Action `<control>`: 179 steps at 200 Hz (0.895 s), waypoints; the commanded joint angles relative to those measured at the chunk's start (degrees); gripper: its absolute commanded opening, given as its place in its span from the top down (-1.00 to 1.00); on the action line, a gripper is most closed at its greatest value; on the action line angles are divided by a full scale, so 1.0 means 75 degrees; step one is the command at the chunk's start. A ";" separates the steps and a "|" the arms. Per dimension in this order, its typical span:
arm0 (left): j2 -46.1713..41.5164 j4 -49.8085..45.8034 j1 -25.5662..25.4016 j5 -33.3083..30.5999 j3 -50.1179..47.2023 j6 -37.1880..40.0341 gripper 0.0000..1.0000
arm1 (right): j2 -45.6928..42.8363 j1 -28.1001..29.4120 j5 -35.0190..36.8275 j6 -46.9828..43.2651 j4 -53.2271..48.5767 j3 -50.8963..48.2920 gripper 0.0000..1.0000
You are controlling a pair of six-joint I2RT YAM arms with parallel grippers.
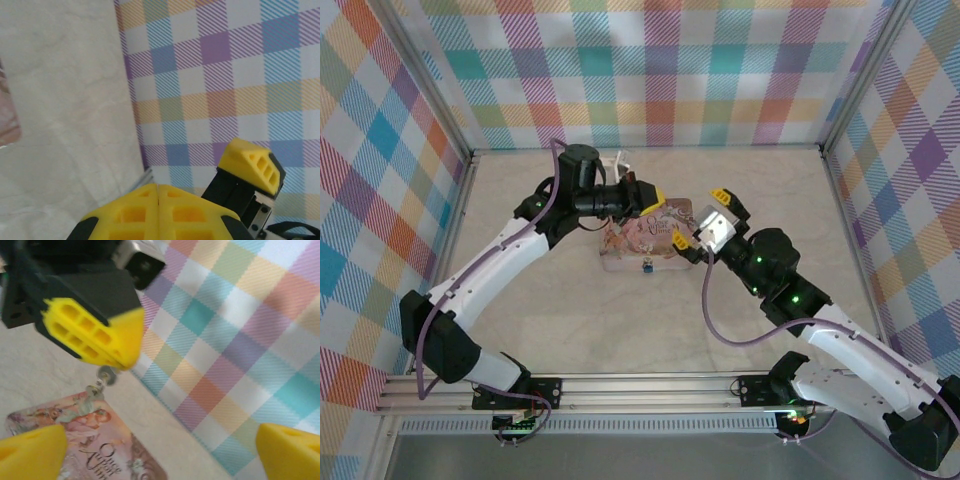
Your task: Unlock the padlock with the key
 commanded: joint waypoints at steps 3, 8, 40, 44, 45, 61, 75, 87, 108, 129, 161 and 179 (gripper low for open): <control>-0.0463 -0.0604 0.0080 -0.0695 -0.0173 0.1165 1.00 | -0.0043 -0.0031 0.0582 0.1938 -0.0616 0.0062 -0.99; -0.0504 -0.0635 0.0080 -0.0765 -0.0227 0.1266 1.00 | 0.0006 -0.0057 0.0665 0.2263 -0.0748 0.0152 -0.99; -0.0824 -0.0489 0.0080 -0.1302 -0.0715 0.1793 1.00 | 0.0531 -0.0468 0.0483 0.4449 -0.2649 0.1138 -0.99; -0.0877 -0.0459 0.0071 -0.1380 -0.0784 0.1849 1.00 | 0.0599 -0.0497 0.0429 0.4579 -0.2752 0.1198 -0.99; -0.0892 -0.0451 0.0076 -0.1396 -0.0803 0.1859 1.00 | 0.0603 -0.0505 0.0408 0.4613 -0.2774 0.1201 -0.99; -0.1085 -0.0181 0.0069 -0.1568 -0.1115 0.2041 1.00 | 0.0654 -0.0694 -0.0474 0.5127 -0.2698 0.1136 -0.99; -0.1280 0.0147 0.0069 -0.1715 -0.1367 0.2164 1.00 | 0.0705 -0.0948 -0.1455 0.5690 -0.2515 0.1075 -0.99; -0.1436 0.0350 0.0058 -0.1856 -0.1601 0.2277 1.00 | 0.0821 -0.1242 -0.2127 0.6331 -0.2345 0.0994 -0.99; -0.1761 0.0698 0.0057 -0.2164 -0.2031 0.2357 1.00 | 0.1088 -0.1883 -0.3530 0.7634 -0.1771 0.0767 -0.85; -0.2012 0.1039 0.0034 -0.2349 -0.2370 0.2319 1.00 | 0.1384 -0.2426 -0.4783 0.8968 -0.0587 0.0332 -0.67; -0.2154 0.1427 -0.0070 -0.2445 -0.2632 0.2207 1.00 | 0.2070 -0.2599 -0.5954 1.0610 0.2123 -0.0412 -0.53; -0.2160 0.1637 -0.0141 -0.2386 -0.2696 0.2120 1.00 | 0.2470 -0.2600 -0.6210 1.1521 0.3579 -0.0739 -0.53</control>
